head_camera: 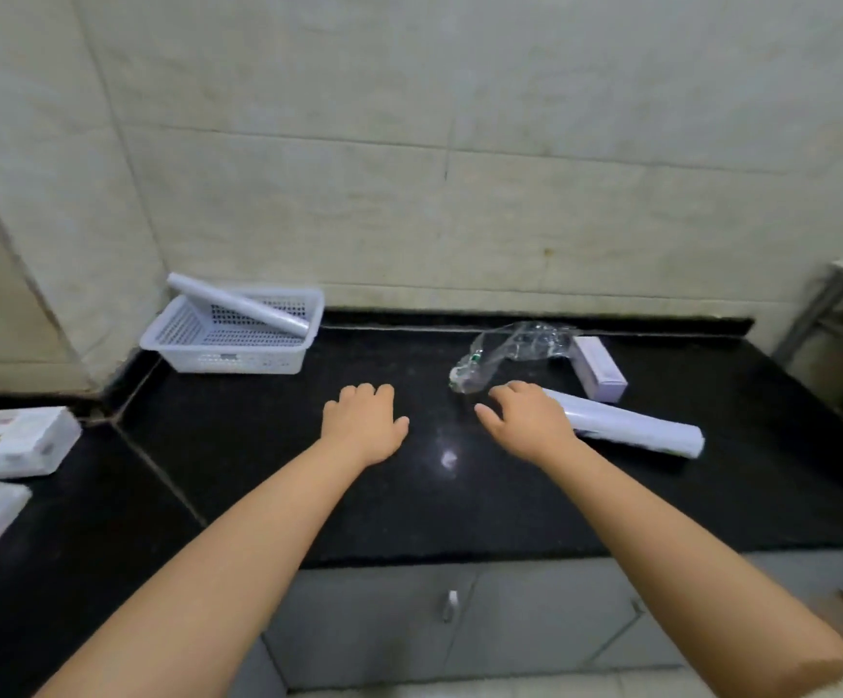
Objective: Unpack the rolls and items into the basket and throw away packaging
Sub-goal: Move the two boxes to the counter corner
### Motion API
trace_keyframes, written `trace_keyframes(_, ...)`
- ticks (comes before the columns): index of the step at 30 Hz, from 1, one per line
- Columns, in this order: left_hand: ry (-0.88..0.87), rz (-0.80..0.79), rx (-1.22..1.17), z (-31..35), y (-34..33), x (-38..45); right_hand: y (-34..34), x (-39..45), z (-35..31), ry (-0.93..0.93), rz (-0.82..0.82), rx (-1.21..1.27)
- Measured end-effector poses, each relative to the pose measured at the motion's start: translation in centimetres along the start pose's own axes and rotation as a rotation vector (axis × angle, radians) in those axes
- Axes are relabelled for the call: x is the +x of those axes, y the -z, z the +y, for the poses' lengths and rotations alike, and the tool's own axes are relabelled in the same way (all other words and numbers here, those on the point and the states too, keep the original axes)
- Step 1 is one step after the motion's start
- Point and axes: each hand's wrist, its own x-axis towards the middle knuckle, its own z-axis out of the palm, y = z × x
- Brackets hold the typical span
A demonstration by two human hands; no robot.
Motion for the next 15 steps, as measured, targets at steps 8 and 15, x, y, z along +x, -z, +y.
trace_keyframes(8, -0.183, -0.117, 0.063, 12.0, -4.1, 7.0, -0.6, 0.8, 16.1, -0.151, -0.051, 0.007)
trace_keyframes(15, -0.159, -0.196, 0.112, 19.3, -7.5, 15.5, -1.7, 6.6, 28.7, -0.171, -0.156, -0.001)
